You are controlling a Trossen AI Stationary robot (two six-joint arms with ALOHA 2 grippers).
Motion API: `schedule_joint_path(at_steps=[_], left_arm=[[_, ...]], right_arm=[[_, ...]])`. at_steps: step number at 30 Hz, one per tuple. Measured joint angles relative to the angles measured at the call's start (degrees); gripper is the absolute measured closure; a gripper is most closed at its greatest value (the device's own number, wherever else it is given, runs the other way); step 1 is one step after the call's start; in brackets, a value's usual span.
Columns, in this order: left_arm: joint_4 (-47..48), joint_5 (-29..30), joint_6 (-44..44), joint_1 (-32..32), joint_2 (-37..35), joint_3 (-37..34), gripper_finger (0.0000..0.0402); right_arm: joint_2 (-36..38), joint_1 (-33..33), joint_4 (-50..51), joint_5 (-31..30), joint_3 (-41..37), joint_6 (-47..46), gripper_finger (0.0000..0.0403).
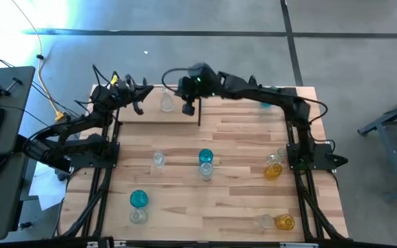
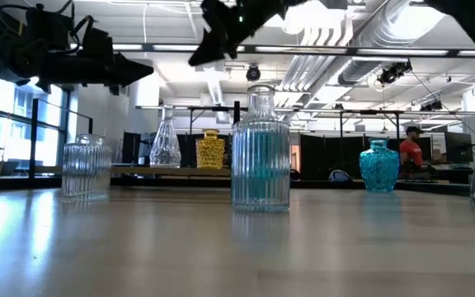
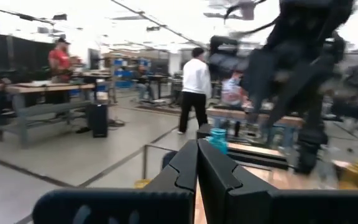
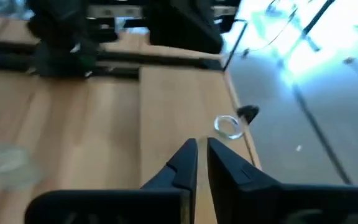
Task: Sort vases onto shelf
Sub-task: Put the transparent vase on the shelf
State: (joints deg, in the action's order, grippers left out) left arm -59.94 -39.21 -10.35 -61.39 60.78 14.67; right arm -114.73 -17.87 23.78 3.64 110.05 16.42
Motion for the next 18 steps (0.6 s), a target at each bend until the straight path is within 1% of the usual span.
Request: schedule_joint_path(at_steps=[2, 5, 8, 10, 13, 16, 18], left_arm=[[0.2, -1.2, 0.1, 0.0, -0.8, -0.7, 0.0402], [0.9, -6.0, 0.4, 0.3, -1.8, -0.8, 0.0401], [1.9, -8.8, 0.6, 2.5, -2.0, -0.8, 0.0401], [2.6, -8.8, 1.1, 4.7, -1.9, -0.7, 0.0401], [7.9, -8.7, 2.5, 8.3, -2.0, 1.0, 0.0401], [19.8, -7.6, 5.7, 11.6, -1.9, 4.6, 0.0402], [29.9, -3.7, 9.3, 13.8, -1.9, 7.6, 0.0401]], right_arm=[[4.4, 0.5, -11.6, -1.3, -11.4, -1.2, 0.0398], [12.9, 0.9, -28.9, -2.2, -27.6, -3.8, 0.0398], [21.9, 0.8, -40.9, -2.9, -41.4, -6.4, 0.0399], [27.2, 0.7, -45.9, -4.0, -49.2, -7.4, 0.0402], [34.6, 1.0, -51.2, -5.0, -58.4, -7.4, 0.0401], [40.6, 1.5, -54.7, -6.7, -65.6, -7.4, 0.0402], [43.7, 1.8, -56.5, -7.5, -69.5, -7.4, 0.0402]])
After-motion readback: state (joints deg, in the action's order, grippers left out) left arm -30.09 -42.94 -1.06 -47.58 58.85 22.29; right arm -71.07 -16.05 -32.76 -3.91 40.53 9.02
